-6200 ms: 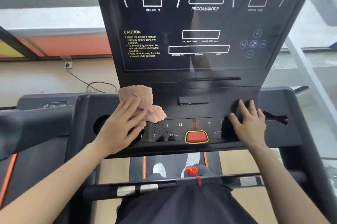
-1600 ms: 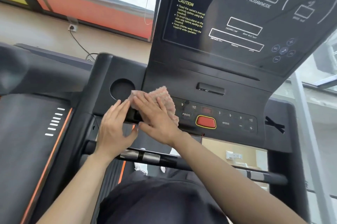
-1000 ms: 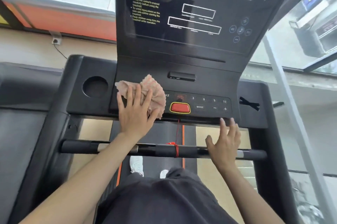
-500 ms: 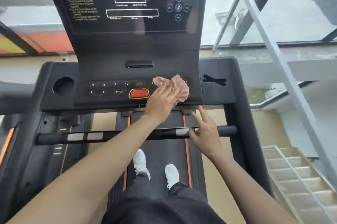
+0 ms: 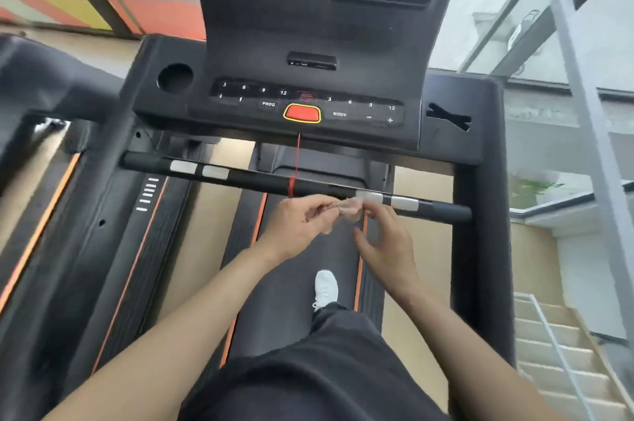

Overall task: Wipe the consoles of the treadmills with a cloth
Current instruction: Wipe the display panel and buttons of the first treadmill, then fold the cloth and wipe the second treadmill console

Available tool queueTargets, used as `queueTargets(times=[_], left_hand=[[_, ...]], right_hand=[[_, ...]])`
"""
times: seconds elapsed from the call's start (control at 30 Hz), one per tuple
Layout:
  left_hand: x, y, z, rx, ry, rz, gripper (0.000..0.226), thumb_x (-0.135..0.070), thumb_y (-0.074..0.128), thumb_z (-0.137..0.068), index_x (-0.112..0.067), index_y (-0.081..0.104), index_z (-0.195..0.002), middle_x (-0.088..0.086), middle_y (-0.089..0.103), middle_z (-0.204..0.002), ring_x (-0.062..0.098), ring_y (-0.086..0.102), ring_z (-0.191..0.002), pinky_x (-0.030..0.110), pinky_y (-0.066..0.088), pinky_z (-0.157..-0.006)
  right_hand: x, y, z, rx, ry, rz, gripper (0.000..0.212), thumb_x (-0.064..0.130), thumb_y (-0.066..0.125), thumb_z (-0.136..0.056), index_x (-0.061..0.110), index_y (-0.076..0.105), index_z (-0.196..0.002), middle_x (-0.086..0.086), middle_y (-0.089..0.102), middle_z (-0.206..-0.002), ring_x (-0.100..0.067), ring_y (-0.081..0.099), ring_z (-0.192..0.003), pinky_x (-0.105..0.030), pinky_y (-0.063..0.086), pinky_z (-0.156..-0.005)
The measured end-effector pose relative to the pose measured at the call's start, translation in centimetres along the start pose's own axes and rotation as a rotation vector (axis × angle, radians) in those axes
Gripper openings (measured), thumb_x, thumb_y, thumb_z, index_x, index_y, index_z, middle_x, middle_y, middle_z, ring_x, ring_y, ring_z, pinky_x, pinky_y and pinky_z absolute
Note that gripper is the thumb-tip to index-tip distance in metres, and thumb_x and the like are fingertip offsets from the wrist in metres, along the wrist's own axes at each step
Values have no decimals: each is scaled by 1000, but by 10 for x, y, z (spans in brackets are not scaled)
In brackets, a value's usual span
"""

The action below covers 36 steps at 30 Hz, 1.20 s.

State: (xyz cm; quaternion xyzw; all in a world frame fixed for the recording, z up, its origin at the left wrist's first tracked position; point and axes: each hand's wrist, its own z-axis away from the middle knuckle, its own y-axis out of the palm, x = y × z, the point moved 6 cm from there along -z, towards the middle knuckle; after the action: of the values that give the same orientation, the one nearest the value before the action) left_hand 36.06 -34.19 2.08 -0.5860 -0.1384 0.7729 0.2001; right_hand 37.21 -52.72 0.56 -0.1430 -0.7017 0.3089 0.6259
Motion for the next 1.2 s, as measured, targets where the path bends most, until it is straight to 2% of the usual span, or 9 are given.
queueTargets(times=[0.2, 0.33, 0.43, 0.53, 0.67, 0.73, 0.8, 0.97, 1.2], left_hand=[[52, -30, 142, -122, -140, 268, 21, -22, 64, -101, -24, 73, -120, -12, 71, -75, -1, 62, -71, 12, 45, -69], [88, -54, 257, -304, -179, 438, 23, -13, 63, -101, -29, 72, -114, 11, 75, -88, 9, 67, -75, 14, 48, -74], [136, -58, 349, -459, -250, 515, 25, -24, 65, -97, -32, 73, -119, 2, 77, -99, 11, 69, -87, 23, 50, -78], [179, -52, 445, -598, -319, 573, 33, -31, 66, -91, -37, 71, -124, -5, 76, -115, 14, 70, -109, 44, 56, -99], [221, -38, 561, -719, -402, 546, 41, -32, 69, -90, -43, 66, -129, -16, 70, -129, 7, 62, -124, 40, 48, -110], [239, -32, 613, -830, -473, 521, 43, -48, 71, -80, -47, 67, -123, -23, 66, -129, -3, 57, -125, 38, 45, -112], [249, -27, 660, -970, -537, 477, 45, -60, 68, -72, -47, 67, -116, -33, 63, -121, -12, 53, -121, 28, 44, -109], [252, -16, 725, -1274, -514, 483, 37, -52, 80, -72, -30, 68, -99, -14, 69, -98, 13, 67, -97, 24, 52, -83], [300, -6, 757, -1534, -627, 702, 10, -40, 68, -89, -33, 73, -95, -16, 76, -89, 8, 73, -87, 32, 58, -80]], right_hand=[[78, 67, 47, 307, -324, -60, 70, 11, 78, -84, 19, 50, -147, 5, 59, -122, -9, 60, -111, -19, 48, -97], [136, 129, 109, 448, -555, -34, 28, 12, 75, -89, 17, 72, -117, 7, 63, -106, -8, 65, -93, -22, 52, -82], [176, 178, 165, 613, -578, -30, 13, 26, 71, -89, 21, 74, -101, 25, 59, -88, 4, 60, -79, -10, 45, -73], [210, 227, 231, 760, -585, -12, 8, 10, 77, -84, 14, 76, -91, 29, 57, -82, 10, 58, -77, -4, 39, -73], [253, 286, 325, 974, -580, -19, 4, 13, 79, -85, 15, 77, -88, 11, 71, -82, -8, 64, -77, -19, 49, -73], [277, 308, 368, 1070, -589, -9, 6, 9, 80, -83, 14, 78, -85, 10, 72, -81, -7, 65, -77, -14, 48, -72], [298, 327, 409, 1167, -621, 6, 9, 5, 79, -81, 14, 77, -83, 17, 69, -79, 1, 64, -75, -7, 44, -70], [337, 371, 480, 1354, -694, 71, 7, 7, 78, -84, 13, 77, -85, 16, 69, -80, -4, 64, -80, -11, 48, -74], [361, 448, 511, 1528, -609, 163, 20, 10, 76, -88, 25, 73, -74, 7, 73, -75, -5, 62, -69, -18, 50, -70]])
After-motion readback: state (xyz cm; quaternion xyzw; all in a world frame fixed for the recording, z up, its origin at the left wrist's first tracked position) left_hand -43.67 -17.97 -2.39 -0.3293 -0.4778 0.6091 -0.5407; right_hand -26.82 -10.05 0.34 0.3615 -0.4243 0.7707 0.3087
